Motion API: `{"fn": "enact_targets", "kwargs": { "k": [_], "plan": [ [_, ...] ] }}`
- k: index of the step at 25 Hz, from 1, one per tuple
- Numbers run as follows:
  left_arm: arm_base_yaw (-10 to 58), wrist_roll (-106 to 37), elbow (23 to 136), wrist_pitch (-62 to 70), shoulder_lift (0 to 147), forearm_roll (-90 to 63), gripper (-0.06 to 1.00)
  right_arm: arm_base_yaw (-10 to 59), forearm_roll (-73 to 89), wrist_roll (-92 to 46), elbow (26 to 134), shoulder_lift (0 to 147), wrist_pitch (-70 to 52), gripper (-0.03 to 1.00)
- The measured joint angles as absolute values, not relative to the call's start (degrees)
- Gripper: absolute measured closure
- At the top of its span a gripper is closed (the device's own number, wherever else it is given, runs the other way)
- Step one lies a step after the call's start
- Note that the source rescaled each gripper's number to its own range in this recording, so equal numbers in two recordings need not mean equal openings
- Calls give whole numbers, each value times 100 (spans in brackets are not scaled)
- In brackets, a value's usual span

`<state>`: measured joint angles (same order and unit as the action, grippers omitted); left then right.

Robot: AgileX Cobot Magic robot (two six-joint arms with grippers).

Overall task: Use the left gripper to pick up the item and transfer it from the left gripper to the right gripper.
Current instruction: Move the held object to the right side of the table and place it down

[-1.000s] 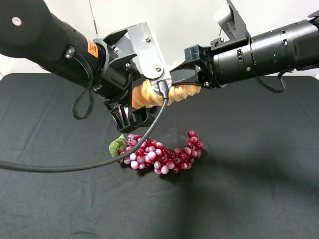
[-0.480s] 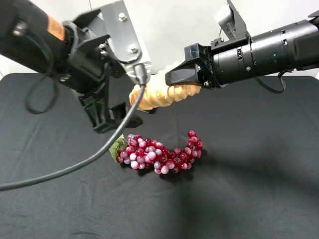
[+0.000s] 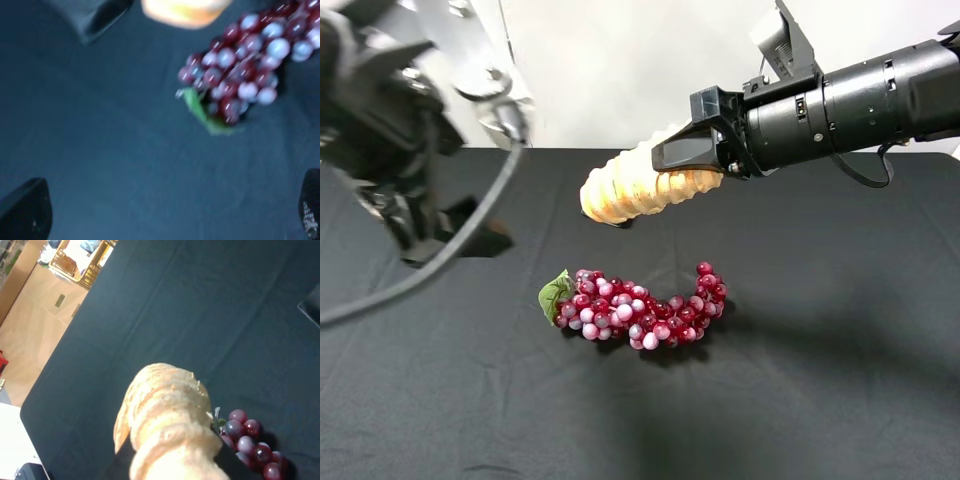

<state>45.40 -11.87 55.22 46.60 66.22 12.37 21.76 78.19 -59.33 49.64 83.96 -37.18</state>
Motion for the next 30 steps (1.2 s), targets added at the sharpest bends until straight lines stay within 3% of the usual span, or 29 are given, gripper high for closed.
{"fn": "enact_targets", "kwargs": {
  "k": [15,30],
  "plan": [
    [4540,-49,5414,6349,4469,1365,-6,2176,7819,-5927,4964,8396,-3718,95],
    [4540,125,3501,6441,1934,724,-6,2176,7756,-5927,4964,8396,-3694,95]
  ]
}}
